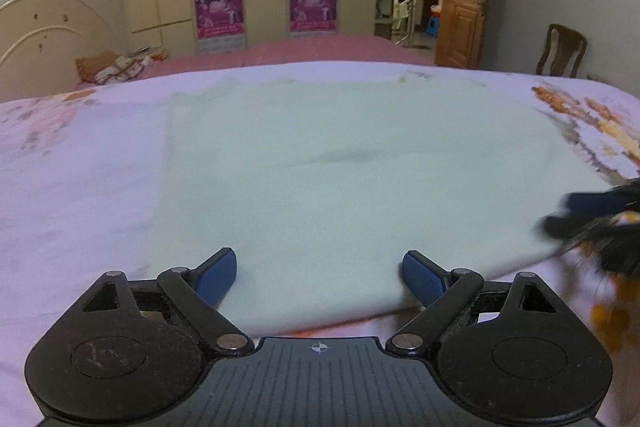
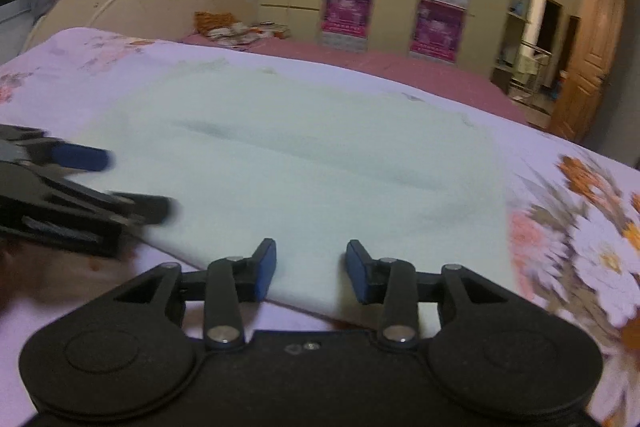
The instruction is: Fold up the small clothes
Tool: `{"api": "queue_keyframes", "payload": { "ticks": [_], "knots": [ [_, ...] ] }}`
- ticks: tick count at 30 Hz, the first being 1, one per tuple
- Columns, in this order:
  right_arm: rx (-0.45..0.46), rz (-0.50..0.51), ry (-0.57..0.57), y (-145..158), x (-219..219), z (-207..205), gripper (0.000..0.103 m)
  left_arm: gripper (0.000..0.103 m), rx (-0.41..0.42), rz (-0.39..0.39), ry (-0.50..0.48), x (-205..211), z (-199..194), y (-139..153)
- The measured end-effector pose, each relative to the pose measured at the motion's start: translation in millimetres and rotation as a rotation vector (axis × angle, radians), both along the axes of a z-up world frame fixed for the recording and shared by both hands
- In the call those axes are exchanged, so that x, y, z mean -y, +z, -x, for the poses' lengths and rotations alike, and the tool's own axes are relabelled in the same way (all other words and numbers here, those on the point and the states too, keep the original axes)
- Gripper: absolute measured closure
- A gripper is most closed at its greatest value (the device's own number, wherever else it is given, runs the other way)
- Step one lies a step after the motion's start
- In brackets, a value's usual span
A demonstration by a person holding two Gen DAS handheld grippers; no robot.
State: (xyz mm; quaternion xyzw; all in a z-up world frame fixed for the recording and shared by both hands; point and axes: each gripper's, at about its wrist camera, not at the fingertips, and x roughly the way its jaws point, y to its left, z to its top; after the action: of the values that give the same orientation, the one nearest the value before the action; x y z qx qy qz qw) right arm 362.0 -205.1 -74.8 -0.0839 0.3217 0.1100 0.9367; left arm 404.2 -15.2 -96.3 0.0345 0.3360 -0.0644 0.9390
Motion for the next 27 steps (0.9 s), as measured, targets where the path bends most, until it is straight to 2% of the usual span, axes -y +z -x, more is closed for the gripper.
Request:
{"api": "queue_keyframes", "payload": {
  "ticks": [4, 6, 11, 13, 15, 18, 19, 22, 25, 27],
  "knots": [
    [-0.012, -0.018, -0.117, -1, 52, 11, 0.065, 0.013, -0.002, 0.015, 0.023, -22, 9, -2],
    [-0.013, -0.073, -0.126, -3, 63, 14, 0.065, 0.013, 0.001, 0.004, 0.036, -19, 8, -4],
    [-0.021, -0.016, -0.153, 0, 48, 12, 0.066, 0.013, -0.011, 0.013, 0.059, -19, 7, -4],
    [0.014, -0.022, -0.162, 11, 50, 19, 0.072, 0.013, -0.011, 0.013, 0.052, -21, 7, -4],
    [0.063, -0.017, -0.161, 18, 51, 26, 0.071, 0.013, -0.005, 0.01, 0.051, -22, 9, -6],
    [-0.031, -0.039, -0.171, -5, 56, 14, 0.07, 0.013, 0.0, 0.004, 0.051, -21, 9, -7],
    [-0.009, -0.047, -0.171, -7, 58, 15, 0.07, 0.013, 0.002, 0.006, 0.049, -21, 9, -8],
    [-0.028, -0.051, -0.183, -3, 59, 12, 0.07, 0.013, -0.012, 0.008, 0.049, -23, 11, -2],
    [-0.02, -0.095, -0.195, 10, 65, 19, 0.07, 0.013, 0.034, 0.075, 0.098, -36, 31, 15],
    [-0.004, -0.099, -0.199, 15, 67, 27, 0.069, 0.014, 0.044, 0.207, 0.163, -54, 46, 21]
  ]
}}
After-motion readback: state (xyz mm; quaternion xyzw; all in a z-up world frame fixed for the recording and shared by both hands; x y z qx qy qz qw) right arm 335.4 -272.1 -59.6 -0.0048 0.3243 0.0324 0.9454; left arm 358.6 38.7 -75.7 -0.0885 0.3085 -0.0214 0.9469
